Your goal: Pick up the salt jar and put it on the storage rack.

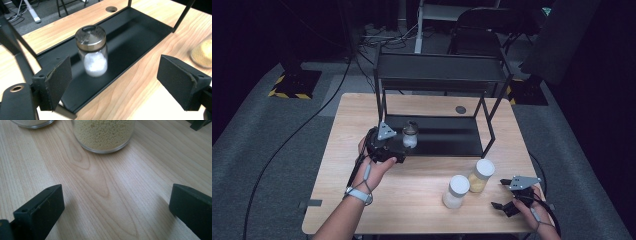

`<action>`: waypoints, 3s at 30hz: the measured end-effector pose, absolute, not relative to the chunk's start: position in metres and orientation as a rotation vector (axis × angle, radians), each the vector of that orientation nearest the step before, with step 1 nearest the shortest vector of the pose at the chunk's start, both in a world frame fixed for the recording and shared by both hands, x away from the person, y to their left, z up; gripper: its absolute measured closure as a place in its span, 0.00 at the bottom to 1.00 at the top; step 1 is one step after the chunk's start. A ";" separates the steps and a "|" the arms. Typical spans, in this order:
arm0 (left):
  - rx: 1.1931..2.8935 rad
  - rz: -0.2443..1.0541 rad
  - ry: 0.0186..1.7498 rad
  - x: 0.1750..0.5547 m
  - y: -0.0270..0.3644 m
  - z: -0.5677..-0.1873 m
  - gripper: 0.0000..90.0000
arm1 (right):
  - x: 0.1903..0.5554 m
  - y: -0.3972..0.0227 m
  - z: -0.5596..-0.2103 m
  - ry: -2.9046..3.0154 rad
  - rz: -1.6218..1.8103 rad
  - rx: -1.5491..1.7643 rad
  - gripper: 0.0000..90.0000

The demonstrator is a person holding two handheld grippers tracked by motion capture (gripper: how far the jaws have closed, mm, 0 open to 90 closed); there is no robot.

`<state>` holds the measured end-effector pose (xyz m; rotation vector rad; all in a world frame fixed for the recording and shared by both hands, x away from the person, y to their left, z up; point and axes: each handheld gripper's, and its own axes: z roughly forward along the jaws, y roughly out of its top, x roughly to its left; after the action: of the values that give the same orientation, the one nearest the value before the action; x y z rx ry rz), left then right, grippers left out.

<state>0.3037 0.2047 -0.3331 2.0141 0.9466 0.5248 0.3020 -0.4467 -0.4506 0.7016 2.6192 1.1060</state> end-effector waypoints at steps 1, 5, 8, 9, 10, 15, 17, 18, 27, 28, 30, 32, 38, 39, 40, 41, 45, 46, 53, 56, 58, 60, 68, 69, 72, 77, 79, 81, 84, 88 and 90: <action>2.015 0.523 0.945 0.301 0.206 -0.333 0.14 | 0.302 -0.447 -0.451 2.619 1.106 0.702 0.00; 2.015 0.520 0.945 0.291 0.213 -0.335 0.14 | 0.302 -0.447 -0.451 2.619 1.106 0.701 0.00; 2.016 0.517 0.950 0.284 0.220 -0.336 0.14 | 0.302 -0.447 -0.451 2.619 1.106 0.701 0.00; 2.011 0.515 0.954 0.281 0.222 -0.336 0.14 | 0.302 -0.447 -0.451 2.619 1.106 0.702 0.00; 2.012 0.514 0.959 0.278 0.225 -0.337 0.14 | 0.302 -0.447 -0.451 2.619 1.106 0.702 0.00; 2.021 0.517 0.976 0.268 0.235 -0.340 0.13 | 0.302 -0.447 -0.451 2.619 1.106 0.701 0.00; 2.027 0.520 0.985 0.264 0.240 -0.343 0.13 | 0.302 -0.447 -0.451 2.619 1.106 0.701 0.00; 2.026 0.520 0.989 0.262 0.242 -0.344 0.13 | 0.302 -0.447 -0.451 2.619 1.106 0.702 0.00; 2.018 0.510 1.010 0.249 0.258 -0.368 0.11 | 0.302 -0.447 -0.451 2.619 1.106 0.702 0.00; 2.021 0.508 1.010 0.248 0.260 -0.371 0.11 | 0.302 -0.447 -0.451 2.619 1.106 0.701 0.00; 2.024 0.508 1.011 0.246 0.263 -0.377 0.11 | 0.302 -0.447 -0.451 2.619 1.106 0.702 0.00; 2.029 0.517 1.015 0.243 0.265 -0.383 0.11 | 0.302 -0.447 -0.451 2.619 1.106 0.702 0.00; 2.028 0.505 1.043 0.239 0.271 -0.398 0.09 | 0.302 -0.447 -0.451 2.619 1.106 0.701 0.00; 2.028 0.502 1.047 0.239 0.272 -0.401 0.09 | 0.302 -0.447 -0.451 2.619 1.106 0.702 0.00; 2.028 0.502 1.051 0.238 0.272 -0.403 0.09 | 0.302 -0.447 -0.451 2.619 1.106 0.702 0.00; 2.026 0.503 1.053 0.238 0.273 -0.405 0.09 | 0.302 -0.447 -0.451 2.619 1.106 0.702 0.00; 2.031 0.493 1.062 0.237 0.276 -0.415 0.09 | 0.302 -0.447 -0.451 2.619 1.106 0.701 0.00; 2.032 0.489 1.065 0.237 0.276 -0.417 0.09 | 0.302 -0.447 -0.451 2.619 1.106 0.701 0.00; 2.046 0.491 1.097 0.236 0.277 -0.431 0.08 | 0.302 -0.447 -0.451 2.619 1.106 0.702 0.00; 2.046 0.480 1.111 0.236 0.279 -0.437 0.08 | 0.302 -0.447 -0.451 2.619 1.106 0.701 0.00; 2.051 0.479 1.119 0.236 0.279 -0.439 0.08 | 0.302 -0.447 -0.451 2.619 1.106 0.702 0.00; 2.056 0.474 1.126 0.236 0.279 -0.442 0.08 | 0.302 -0.447 -0.451 2.619 1.106 0.702 0.00; 2.078 0.468 1.159 0.237 0.279 -0.449 0.08 | 0.302 -0.447 -0.451 2.619 1.106 0.702 0.00; 2.078 0.465 1.165 0.237 0.279 -0.450 0.08 | 0.302 -0.447 -0.451 2.619 1.106 0.702 0.00; 2.100 0.466 1.179 0.238 0.277 -0.450 0.08 | 0.302 -0.447 -0.451 2.619 1.106 0.702 0.00; 2.105 0.468 1.201 0.239 0.275 -0.449 0.04 | 0.302 -0.447 -0.451 2.619 1.106 0.701 0.00; 2.107 0.471 1.203 0.240 0.274 -0.449 0.03 | 0.302 -0.447 -0.451 2.619 1.106 0.701 0.00; 2.107 0.471 1.203 0.240 0.274 -0.449 0.03 | 0.302 -0.447 -0.451 2.619 1.106 0.701 0.00; 2.104 0.472 1.209 0.240 0.274 -0.449 0.02 | 0.302 -0.447 -0.451 2.619 1.106 0.701 0.00; 2.104 0.473 1.210 0.240 0.274 -0.449 0.02 | 0.302 -0.447 -0.451 2.619 1.106 0.701 0.00; 2.104 0.473 1.210 0.240 0.274 -0.449 0.02 | 0.302 -0.447 -0.451 2.619 1.106 0.701 0.00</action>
<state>0.2399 0.2740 -0.4491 2.1044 1.2099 0.4725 0.3019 -0.4467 -0.4506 0.7012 2.6190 1.1058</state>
